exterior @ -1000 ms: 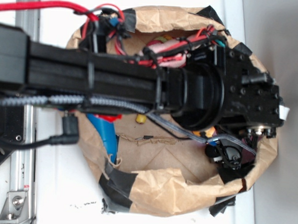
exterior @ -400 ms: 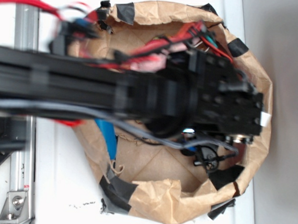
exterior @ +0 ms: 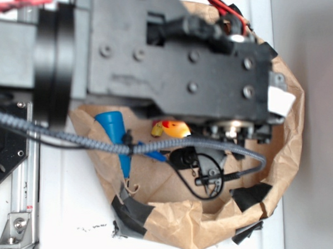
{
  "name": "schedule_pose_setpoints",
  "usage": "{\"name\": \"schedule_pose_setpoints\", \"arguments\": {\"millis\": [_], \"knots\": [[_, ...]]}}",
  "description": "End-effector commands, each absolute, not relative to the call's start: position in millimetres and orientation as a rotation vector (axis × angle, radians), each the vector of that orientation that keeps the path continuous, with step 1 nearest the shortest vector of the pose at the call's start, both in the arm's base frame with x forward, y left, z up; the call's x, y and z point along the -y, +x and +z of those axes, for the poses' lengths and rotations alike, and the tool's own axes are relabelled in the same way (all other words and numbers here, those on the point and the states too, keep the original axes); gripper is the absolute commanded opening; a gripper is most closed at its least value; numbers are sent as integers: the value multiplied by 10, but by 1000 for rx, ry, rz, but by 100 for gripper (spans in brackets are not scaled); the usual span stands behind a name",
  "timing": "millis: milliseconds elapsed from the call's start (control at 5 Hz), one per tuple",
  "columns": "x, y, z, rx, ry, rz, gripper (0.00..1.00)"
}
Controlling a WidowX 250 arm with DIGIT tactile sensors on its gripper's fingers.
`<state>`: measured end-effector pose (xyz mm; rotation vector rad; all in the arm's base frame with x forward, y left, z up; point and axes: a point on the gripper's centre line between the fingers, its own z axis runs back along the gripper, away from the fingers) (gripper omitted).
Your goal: Grab the yellow duck.
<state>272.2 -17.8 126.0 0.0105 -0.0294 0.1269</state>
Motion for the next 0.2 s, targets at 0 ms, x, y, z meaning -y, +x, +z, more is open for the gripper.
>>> {"name": "schedule_pose_setpoints", "arguments": {"millis": [0], "knots": [[79,2757,1496,99,5,127,0]]}}
